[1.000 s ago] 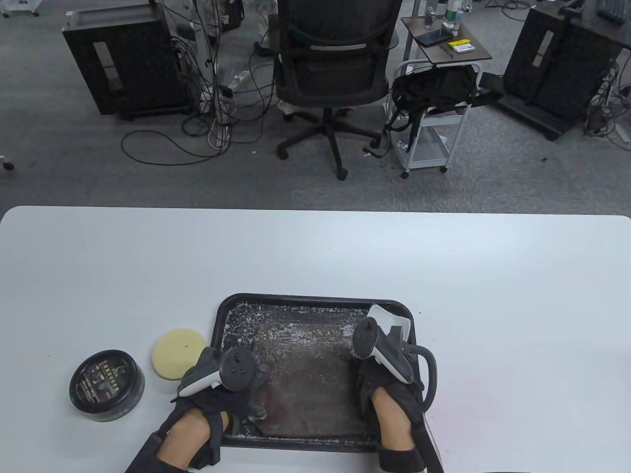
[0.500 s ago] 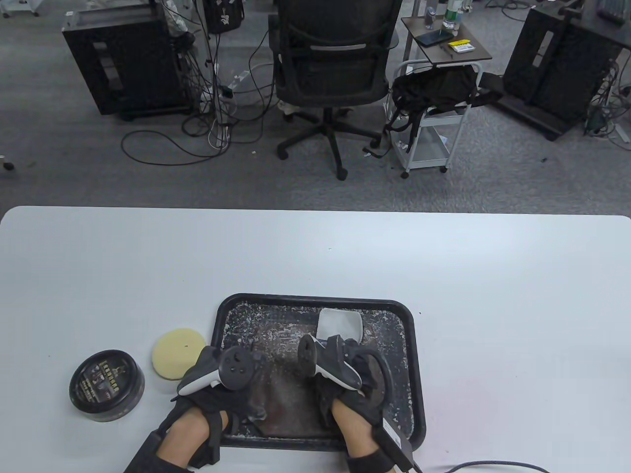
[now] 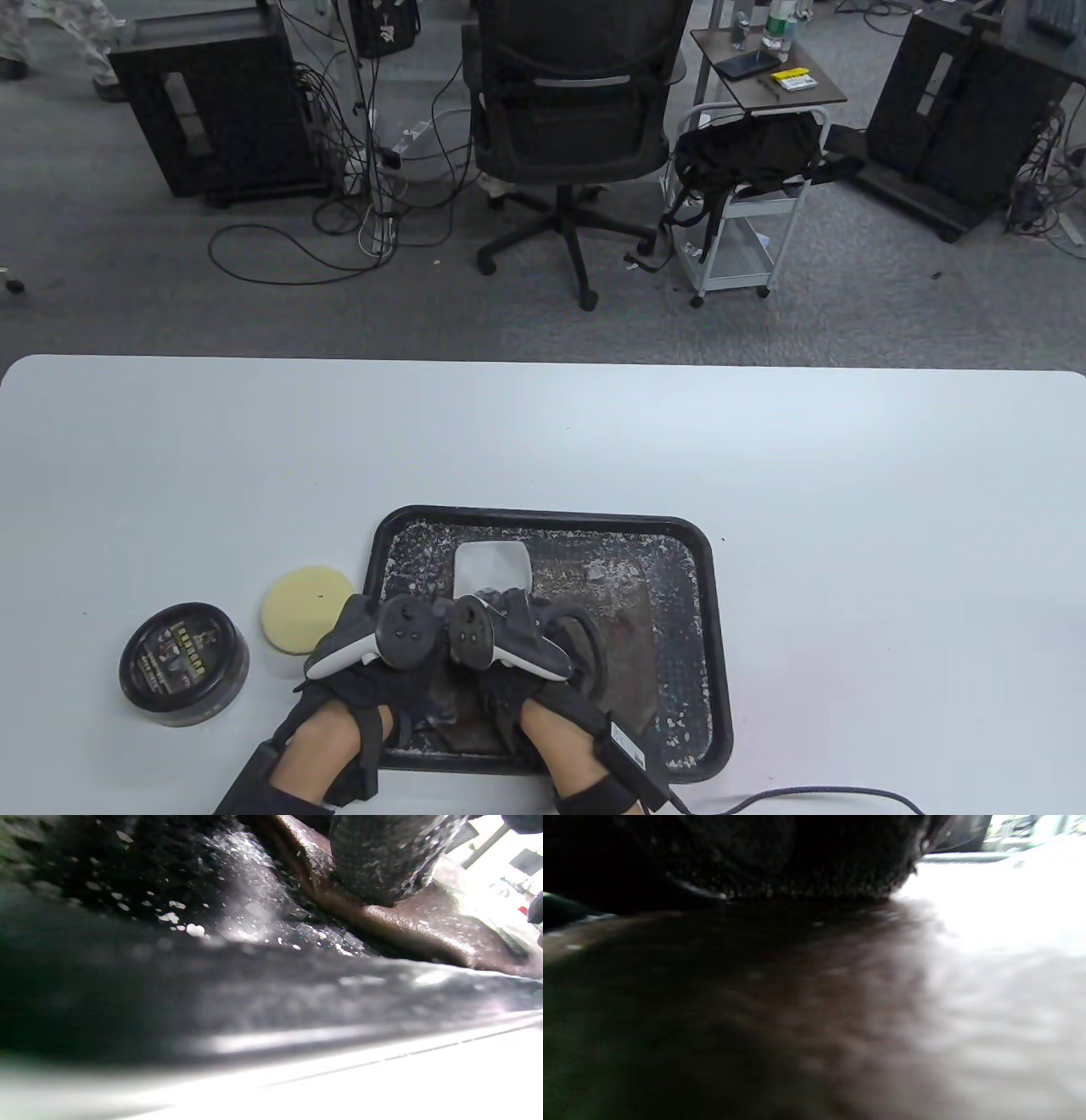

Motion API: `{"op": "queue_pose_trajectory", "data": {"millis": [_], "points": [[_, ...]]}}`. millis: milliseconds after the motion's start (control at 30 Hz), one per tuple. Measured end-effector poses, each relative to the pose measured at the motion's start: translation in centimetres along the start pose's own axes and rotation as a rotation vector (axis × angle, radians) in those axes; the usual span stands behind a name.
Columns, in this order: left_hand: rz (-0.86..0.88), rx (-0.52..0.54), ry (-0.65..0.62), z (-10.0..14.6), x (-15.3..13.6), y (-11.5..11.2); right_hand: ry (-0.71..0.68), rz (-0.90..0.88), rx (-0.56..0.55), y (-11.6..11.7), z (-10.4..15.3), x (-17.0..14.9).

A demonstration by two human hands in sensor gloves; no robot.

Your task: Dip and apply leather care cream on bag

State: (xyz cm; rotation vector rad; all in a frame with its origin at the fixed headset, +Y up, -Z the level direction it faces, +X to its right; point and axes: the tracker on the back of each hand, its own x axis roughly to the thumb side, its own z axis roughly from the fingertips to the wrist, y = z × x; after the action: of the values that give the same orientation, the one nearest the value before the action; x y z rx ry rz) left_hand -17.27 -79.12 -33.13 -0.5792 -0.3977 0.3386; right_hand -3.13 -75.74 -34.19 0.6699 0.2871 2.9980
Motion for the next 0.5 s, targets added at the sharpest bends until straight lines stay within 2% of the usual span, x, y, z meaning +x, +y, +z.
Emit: {"op": "queue_pose_trajectory", "data": {"millis": [300, 500], "points": [[-0.005, -0.012, 0.012, 0.0, 0.0, 0.0, -0.025, 0.095, 0.056, 0.1, -0.3, 0.3], [0.004, -0.010, 0.015, 0.0, -0.1, -0.1, 0.024, 0.115, 0.106, -0.3, 0.3, -0.8]]}}
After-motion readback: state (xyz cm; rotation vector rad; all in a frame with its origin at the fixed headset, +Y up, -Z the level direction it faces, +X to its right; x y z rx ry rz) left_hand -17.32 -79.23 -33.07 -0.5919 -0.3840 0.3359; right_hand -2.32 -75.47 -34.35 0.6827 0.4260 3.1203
